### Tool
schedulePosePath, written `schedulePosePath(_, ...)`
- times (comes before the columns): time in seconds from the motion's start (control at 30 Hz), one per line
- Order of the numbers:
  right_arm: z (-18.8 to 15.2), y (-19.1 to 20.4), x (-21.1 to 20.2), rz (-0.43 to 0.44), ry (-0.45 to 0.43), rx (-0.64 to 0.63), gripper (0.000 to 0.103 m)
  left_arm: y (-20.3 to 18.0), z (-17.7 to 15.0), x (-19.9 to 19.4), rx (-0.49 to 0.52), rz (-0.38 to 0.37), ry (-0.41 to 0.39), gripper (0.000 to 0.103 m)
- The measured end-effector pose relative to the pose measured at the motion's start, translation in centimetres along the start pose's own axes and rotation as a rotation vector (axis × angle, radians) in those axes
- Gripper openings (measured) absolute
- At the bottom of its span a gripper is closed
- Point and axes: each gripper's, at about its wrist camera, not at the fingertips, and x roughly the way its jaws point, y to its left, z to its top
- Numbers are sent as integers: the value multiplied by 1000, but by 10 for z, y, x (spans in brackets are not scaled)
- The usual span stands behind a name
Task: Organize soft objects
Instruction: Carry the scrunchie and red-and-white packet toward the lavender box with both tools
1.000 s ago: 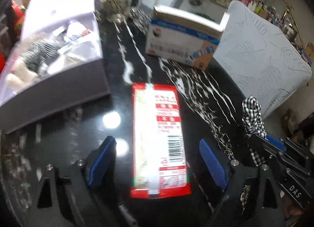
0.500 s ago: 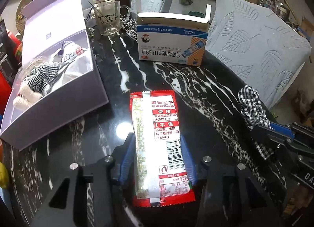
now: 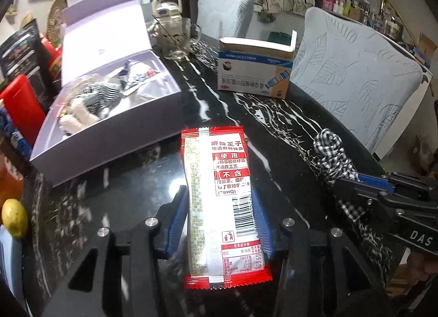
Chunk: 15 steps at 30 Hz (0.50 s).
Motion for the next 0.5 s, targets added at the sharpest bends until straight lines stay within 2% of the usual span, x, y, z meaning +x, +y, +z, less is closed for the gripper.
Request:
schedulePosePath(0.17,-6,25,2,-1,-2,-40,19,15,-9,-21,-29,4,-37,46)
schedulePosePath(0.5,-12,77,-7,123,-22,-100,19,52,-30,-82,-125,60,-141,46)
